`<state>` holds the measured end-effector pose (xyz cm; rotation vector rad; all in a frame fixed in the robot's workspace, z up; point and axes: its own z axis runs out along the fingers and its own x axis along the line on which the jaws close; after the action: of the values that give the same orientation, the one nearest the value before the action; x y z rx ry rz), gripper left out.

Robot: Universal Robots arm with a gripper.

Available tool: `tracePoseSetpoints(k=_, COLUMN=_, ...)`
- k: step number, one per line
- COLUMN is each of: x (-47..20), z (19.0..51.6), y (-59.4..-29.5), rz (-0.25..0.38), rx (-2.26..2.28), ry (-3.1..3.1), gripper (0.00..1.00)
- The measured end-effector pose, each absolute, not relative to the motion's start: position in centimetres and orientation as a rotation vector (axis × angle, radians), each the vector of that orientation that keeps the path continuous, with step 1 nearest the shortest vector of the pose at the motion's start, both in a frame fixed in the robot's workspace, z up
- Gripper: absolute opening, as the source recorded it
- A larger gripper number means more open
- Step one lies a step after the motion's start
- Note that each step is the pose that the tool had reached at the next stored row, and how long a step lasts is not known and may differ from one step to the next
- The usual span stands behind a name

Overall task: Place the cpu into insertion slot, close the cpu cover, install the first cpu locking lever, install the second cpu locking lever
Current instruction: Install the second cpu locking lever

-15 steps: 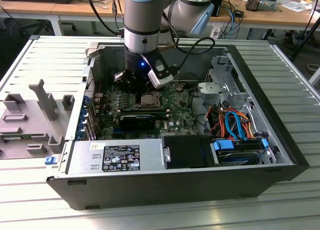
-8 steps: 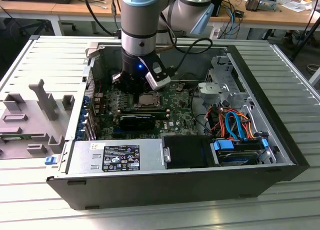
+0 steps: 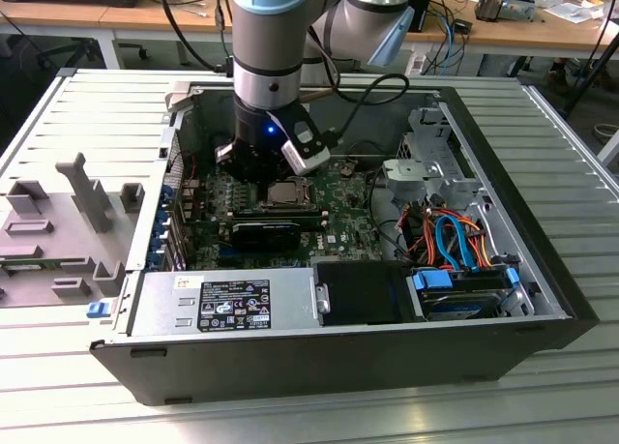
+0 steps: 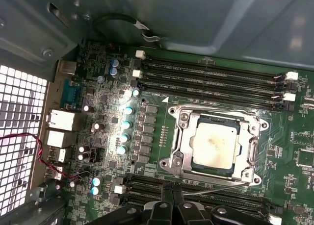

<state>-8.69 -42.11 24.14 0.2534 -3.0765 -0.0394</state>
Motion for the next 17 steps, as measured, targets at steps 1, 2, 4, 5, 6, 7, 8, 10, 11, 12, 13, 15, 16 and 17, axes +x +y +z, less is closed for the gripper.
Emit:
tracePoseSetpoints(k=1, x=-8.7, z=24.2, y=-42.1, rz=-0.039, rx=0.258, ry=-3.077, gripper=0.11)
tracePoseSetpoints(k=2, x=-8.7, z=24.2, y=-42.1, rz=-0.039, rx=0.261, ry=-3.077, gripper=0.11)
tracePoseSetpoints(k=4, x=-8.7, z=24.3, y=-42.1, rz=-0.039, rx=0.271, ry=-3.076, gripper=0.11)
tracePoseSetpoints(k=5, x=-8.7, z=24.3, y=-42.1, rz=-0.038, rx=0.277, ry=-3.075, gripper=0.11)
tracePoseSetpoints(k=6, x=-8.7, z=24.2, y=-42.2, rz=-0.038, rx=0.282, ry=-3.075, gripper=0.11)
tracePoseSetpoints(k=7, x=-8.7, z=24.1, y=-42.2, rz=-0.038, rx=0.287, ry=-3.074, gripper=0.11)
tracePoseSetpoints(k=8, x=-8.7, z=24.0, y=-42.2, rz=-0.04, rx=0.295, ry=-3.073, gripper=0.11)
tracePoseSetpoints(k=10, x=-8.7, z=23.8, y=-42.2, rz=-0.046, rx=0.3, ry=-3.073, gripper=0.11)
tracePoseSetpoints(k=11, x=-8.7, z=23.6, y=-42.2, rz=-0.052, rx=0.304, ry=-3.073, gripper=0.11)
tracePoseSetpoints(k=12, x=-8.8, z=23.5, y=-42.2, rz=-0.058, rx=0.307, ry=-3.073, gripper=0.11)
tracePoseSetpoints(k=13, x=-8.8, z=23.4, y=-42.2, rz=-0.064, rx=0.309, ry=-3.073, gripper=0.11)
tracePoseSetpoints(k=15, x=-9.2, z=23.1, y=-42.2, rz=-0.076, rx=0.311, ry=-3.073, gripper=0.11)
tracePoseSetpoints(k=16, x=-9.3, z=22.9, y=-42.2, rz=-0.078, rx=0.312, ry=-3.073, gripper=0.11)
tracePoseSetpoints(k=17, x=-9.3, z=22.7, y=-42.2, rz=-0.078, rx=0.312, ry=-3.073, gripper=0.11)
